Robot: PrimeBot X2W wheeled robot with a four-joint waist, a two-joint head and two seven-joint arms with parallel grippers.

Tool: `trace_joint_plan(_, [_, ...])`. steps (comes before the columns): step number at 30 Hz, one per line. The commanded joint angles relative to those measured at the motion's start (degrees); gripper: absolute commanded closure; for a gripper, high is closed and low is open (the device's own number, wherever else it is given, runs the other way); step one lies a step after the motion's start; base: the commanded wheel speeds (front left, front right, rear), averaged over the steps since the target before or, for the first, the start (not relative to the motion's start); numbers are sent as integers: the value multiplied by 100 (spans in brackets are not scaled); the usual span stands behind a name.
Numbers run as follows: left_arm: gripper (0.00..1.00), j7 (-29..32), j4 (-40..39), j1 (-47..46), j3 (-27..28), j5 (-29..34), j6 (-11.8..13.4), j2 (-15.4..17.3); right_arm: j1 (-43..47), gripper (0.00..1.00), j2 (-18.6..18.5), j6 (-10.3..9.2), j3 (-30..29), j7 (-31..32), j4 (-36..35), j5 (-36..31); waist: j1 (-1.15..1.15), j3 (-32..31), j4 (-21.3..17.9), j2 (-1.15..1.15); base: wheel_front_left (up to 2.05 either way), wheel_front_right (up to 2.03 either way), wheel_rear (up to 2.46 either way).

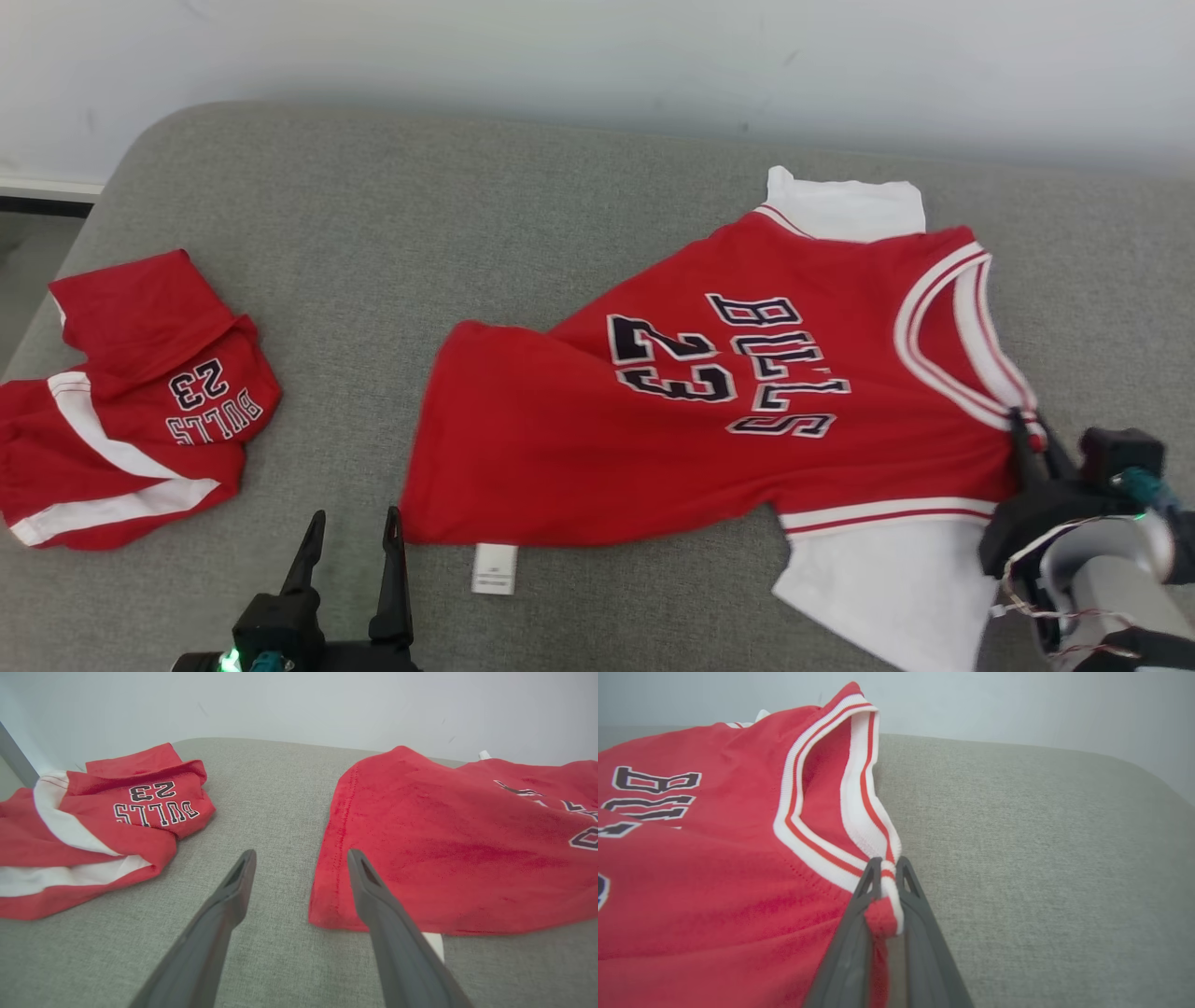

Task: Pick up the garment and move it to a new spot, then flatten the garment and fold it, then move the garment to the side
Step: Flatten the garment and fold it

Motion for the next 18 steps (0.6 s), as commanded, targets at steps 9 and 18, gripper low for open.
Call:
trace_joint_plan(9, [0,-19,91,-170,-105,-35,4,-6,-269,100,-551,-19,-653,0,113,-643,-1,136,-99,0,0,0,0])
trace_joint_plan(18, [0,-19,83,-30,-94,-38,29,-7,149,0,30,-18,-699,0,-1088,-678,-1,-95,-284,0,0,0,0])
